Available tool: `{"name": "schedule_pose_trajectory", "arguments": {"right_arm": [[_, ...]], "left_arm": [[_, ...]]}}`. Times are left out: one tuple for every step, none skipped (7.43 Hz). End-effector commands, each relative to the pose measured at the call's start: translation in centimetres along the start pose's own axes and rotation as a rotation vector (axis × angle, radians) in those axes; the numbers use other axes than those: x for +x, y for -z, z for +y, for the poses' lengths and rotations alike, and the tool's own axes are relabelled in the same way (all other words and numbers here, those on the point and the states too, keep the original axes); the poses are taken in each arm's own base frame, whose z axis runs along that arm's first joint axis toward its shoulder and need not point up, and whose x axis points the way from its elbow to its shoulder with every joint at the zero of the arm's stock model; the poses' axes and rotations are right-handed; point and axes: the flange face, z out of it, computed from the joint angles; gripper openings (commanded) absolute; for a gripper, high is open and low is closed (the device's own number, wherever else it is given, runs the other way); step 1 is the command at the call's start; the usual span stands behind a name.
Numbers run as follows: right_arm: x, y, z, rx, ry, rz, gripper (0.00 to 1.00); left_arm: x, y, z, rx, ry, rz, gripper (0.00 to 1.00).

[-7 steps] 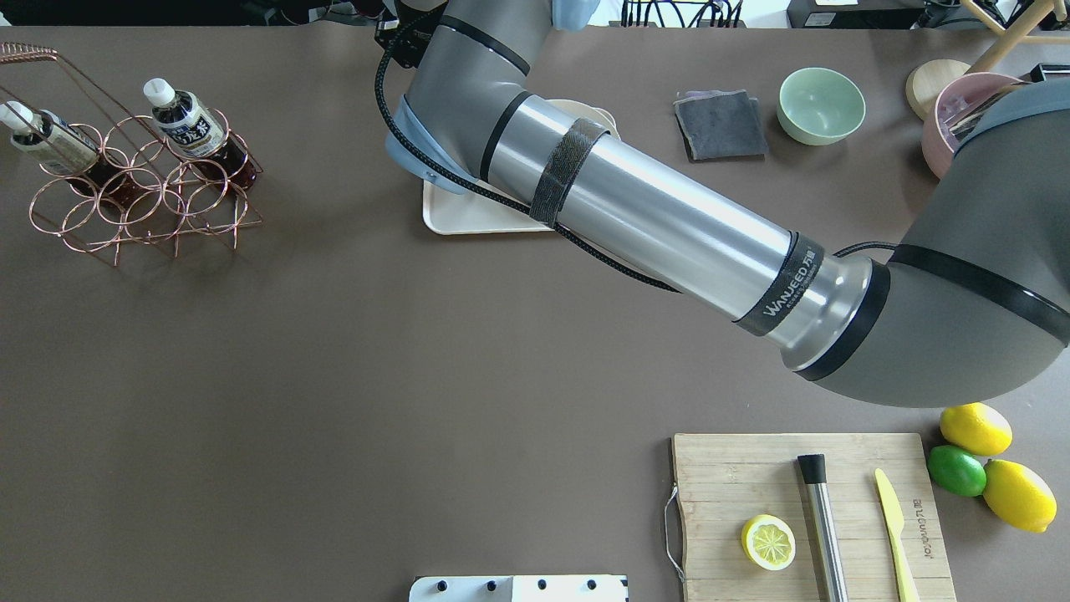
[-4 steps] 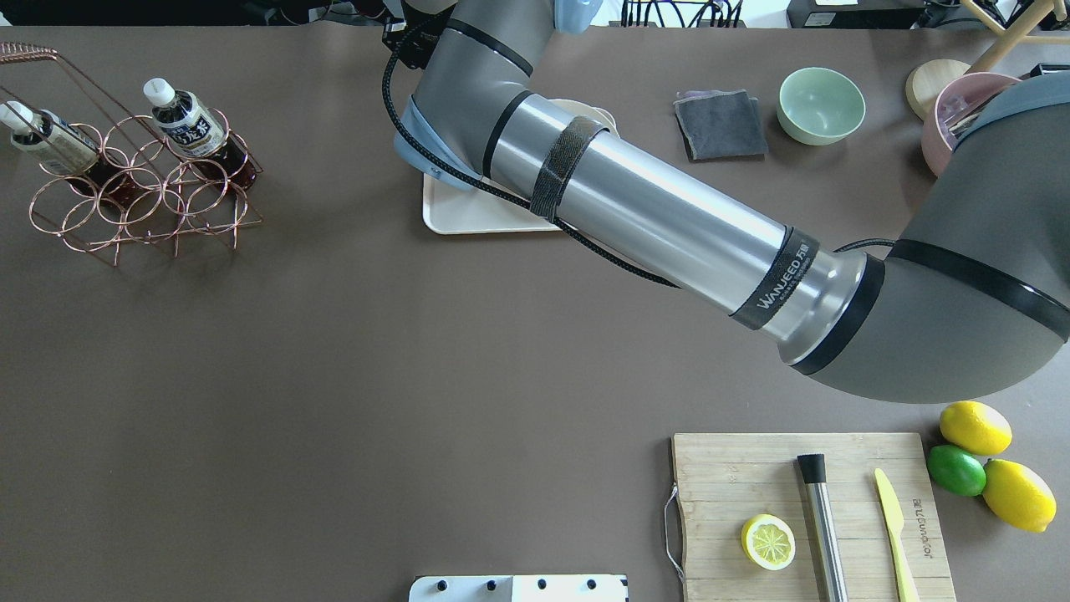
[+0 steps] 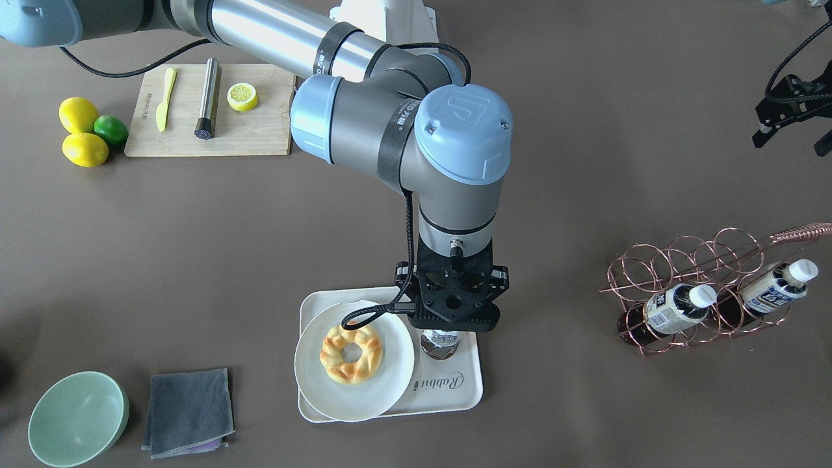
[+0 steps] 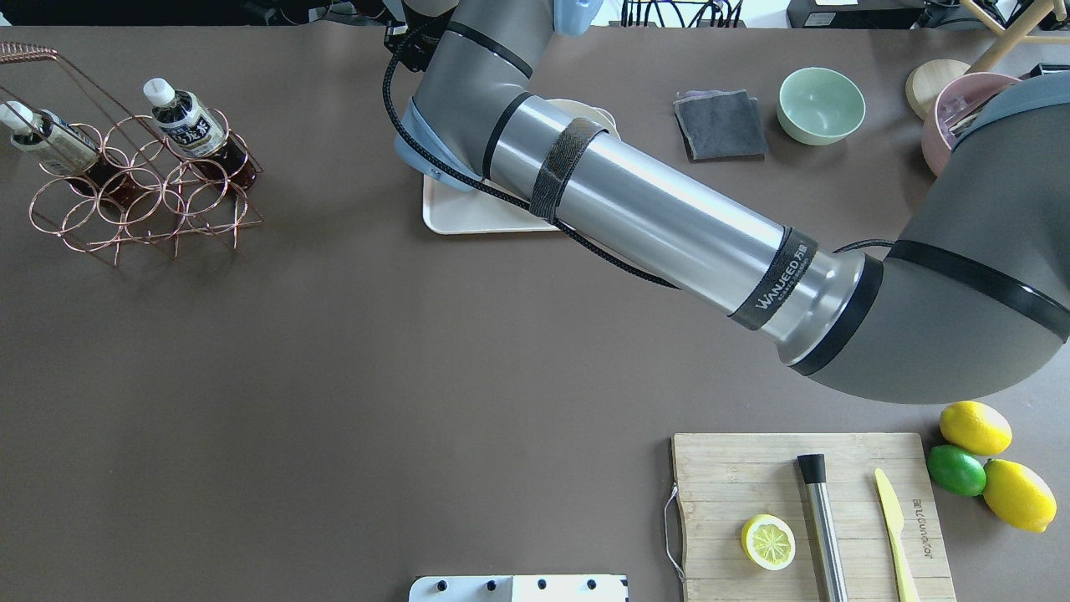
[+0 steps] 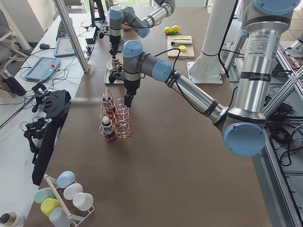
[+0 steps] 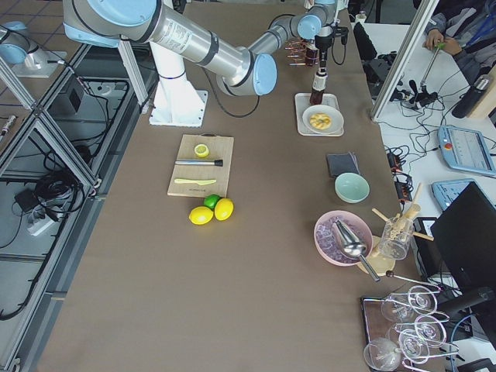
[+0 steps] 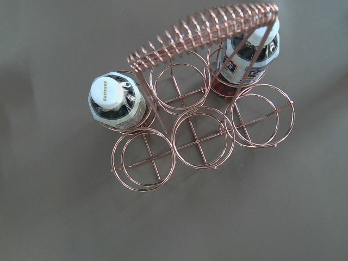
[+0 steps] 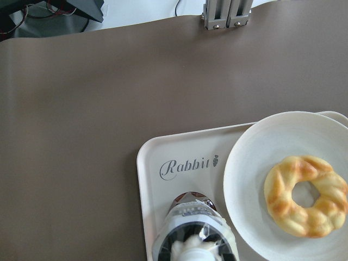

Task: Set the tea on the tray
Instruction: 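Lift the bottle with the right gripper and lower it onto the tray beside the plate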

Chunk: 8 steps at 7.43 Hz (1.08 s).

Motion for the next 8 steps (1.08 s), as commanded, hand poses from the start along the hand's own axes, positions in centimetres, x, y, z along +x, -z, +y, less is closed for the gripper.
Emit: {"name": "schedule_pose_trajectory", "arguments": {"right_arm": [[0.1, -0.1, 0.0, -0.001, 0.001, 0.002, 0.46], [0.0, 0.0, 0.0, -0.002, 0.003, 0.0, 0.54], [0.0, -0.1, 0.1, -0.001, 0.022, 0.0, 0.65], [-0.2, 0.1, 0.3, -0.001, 0.029, -0.002, 0.91], [-0.4, 0.8, 0.3, 0.004, 0.036, -0.015, 0.99], [-0.6, 1.9, 0.3, -0.002, 0.041, -0.033, 0.99], [0.3, 3.4, 0.1, -0.025, 0.028, -0.028, 0.99], [2.6, 6.0, 0.9, -0.047, 0.06, -0.023, 0.99]], "left_arm": [[0.0, 0.0, 0.0, 0.0, 0.005, 0.0, 0.94], [0.0, 0.0, 0.0, 0.0, 0.007, 0.0, 0.94], [0.0, 0.0, 0.0, 0.0, 0.008, 0.0, 0.94], [-0.1, -0.1, 0.0, -0.002, 0.01, -0.002, 0.94], [0.0, 0.0, 0.0, 0.0, 0.01, 0.0, 0.94], [-0.1, -0.1, 0.0, -0.002, 0.012, 0.0, 0.94], [-0.2, -0.2, 0.0, -0.005, 0.015, -0.003, 0.96], [-1.0, -0.9, 0.4, -0.023, 0.02, -0.01, 0.96]]}}
